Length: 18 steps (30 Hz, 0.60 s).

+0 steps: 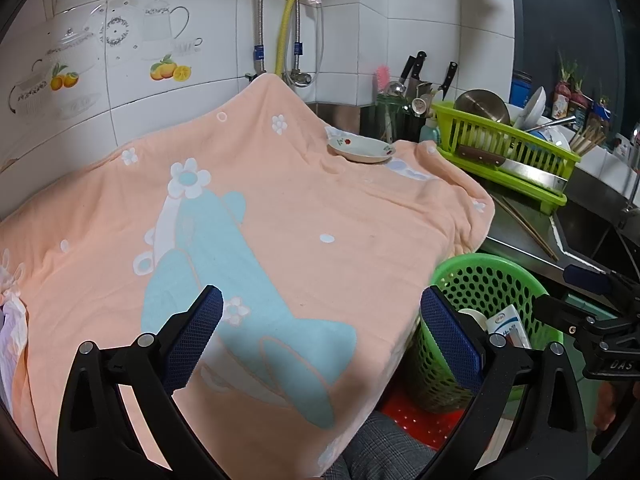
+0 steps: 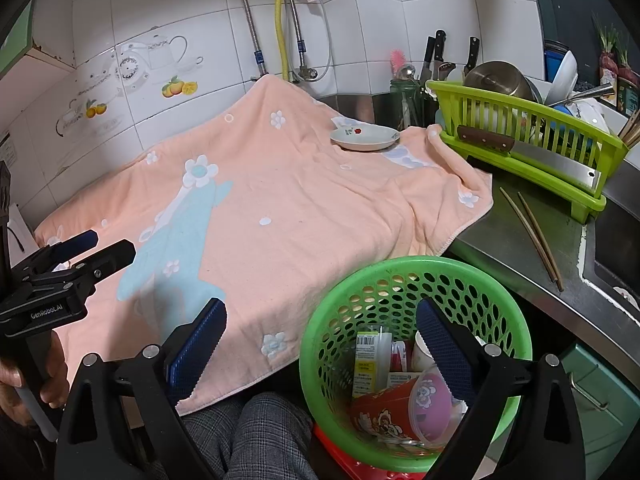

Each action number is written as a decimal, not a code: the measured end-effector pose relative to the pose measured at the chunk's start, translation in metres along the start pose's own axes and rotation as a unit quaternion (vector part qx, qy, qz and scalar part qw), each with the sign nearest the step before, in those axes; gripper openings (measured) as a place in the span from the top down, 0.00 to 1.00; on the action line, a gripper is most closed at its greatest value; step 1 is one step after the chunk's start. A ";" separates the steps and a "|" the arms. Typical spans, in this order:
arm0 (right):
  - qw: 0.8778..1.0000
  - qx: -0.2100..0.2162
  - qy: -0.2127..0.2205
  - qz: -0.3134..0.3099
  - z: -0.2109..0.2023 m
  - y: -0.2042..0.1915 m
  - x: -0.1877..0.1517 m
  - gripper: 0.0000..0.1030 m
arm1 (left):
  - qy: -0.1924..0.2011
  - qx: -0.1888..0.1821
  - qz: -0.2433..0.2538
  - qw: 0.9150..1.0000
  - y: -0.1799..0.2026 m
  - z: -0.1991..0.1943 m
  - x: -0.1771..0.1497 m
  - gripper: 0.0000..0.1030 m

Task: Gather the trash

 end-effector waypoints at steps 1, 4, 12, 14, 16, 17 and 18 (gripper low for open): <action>1.000 0.000 0.000 0.001 0.000 0.000 0.000 0.10 | 0.000 0.000 0.000 1.000 0.000 0.000 0.000 0.05; 1.000 0.000 0.000 0.000 0.000 -0.001 0.000 0.10 | 0.002 0.002 0.001 1.000 0.000 0.000 0.000 0.05; 1.000 -0.001 0.001 0.001 0.001 -0.001 0.000 0.10 | 0.007 0.008 0.002 1.000 0.001 -0.002 0.002 0.05; 1.000 -0.001 0.001 0.002 0.001 -0.001 0.001 0.10 | 0.008 0.010 0.001 1.000 0.001 -0.003 0.002 0.05; 1.000 -0.001 0.001 0.002 0.001 0.000 0.001 0.10 | 0.009 0.011 0.000 1.000 0.001 -0.003 0.003 0.05; 1.000 -0.001 0.002 0.002 0.001 0.001 0.001 0.10 | 0.010 0.012 0.000 1.000 0.001 -0.003 0.003 0.05; 1.000 -0.001 0.002 0.002 0.002 0.001 0.001 0.10 | 0.010 0.012 0.000 1.000 0.001 -0.004 0.003 0.05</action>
Point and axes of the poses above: each gripper's, at about its wrist camera, not at the fingertips, and z roughly the way its jaws point, y to its right, x to its top, the point moved 3 cm from there along z, roughly the way its jaws point, and after that the axes turned 7 degrees about y, right-handed, at the moved point
